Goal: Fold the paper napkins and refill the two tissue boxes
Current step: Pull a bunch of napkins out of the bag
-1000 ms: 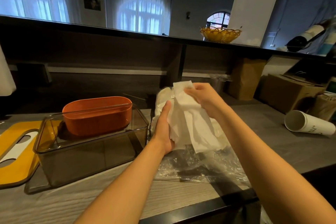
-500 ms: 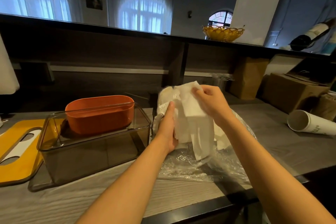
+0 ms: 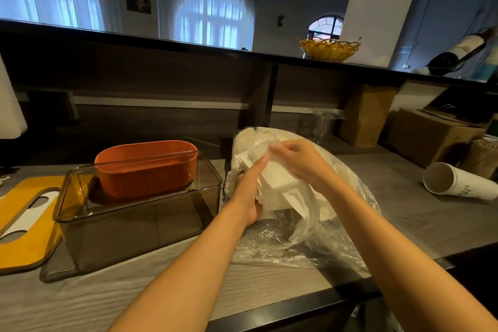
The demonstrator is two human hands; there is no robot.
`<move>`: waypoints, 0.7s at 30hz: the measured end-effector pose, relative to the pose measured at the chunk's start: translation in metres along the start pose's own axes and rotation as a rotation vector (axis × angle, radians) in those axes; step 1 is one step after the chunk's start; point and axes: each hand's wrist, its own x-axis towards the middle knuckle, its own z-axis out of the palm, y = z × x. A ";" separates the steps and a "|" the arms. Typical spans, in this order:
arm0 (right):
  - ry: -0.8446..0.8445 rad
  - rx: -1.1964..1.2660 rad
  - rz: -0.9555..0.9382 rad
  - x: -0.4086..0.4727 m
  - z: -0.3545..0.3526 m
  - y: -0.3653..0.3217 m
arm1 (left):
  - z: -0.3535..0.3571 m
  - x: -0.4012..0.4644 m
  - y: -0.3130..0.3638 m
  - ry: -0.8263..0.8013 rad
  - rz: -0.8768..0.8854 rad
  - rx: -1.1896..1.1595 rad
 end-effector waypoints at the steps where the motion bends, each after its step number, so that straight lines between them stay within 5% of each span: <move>1: -0.015 0.025 0.084 0.001 -0.003 0.000 | 0.000 0.000 0.000 0.006 -0.005 -0.008; 4: -0.095 0.067 0.263 -0.001 -0.023 0.001 | -0.001 0.001 -0.001 -0.005 -0.005 -0.052; 8: -0.161 0.164 0.275 -0.013 -0.039 -0.002 | -0.002 0.000 0.000 -0.022 -0.016 -0.066; 21: -0.021 0.088 0.249 -0.014 -0.035 -0.006 | -0.002 -0.003 0.002 -0.031 -0.016 -0.086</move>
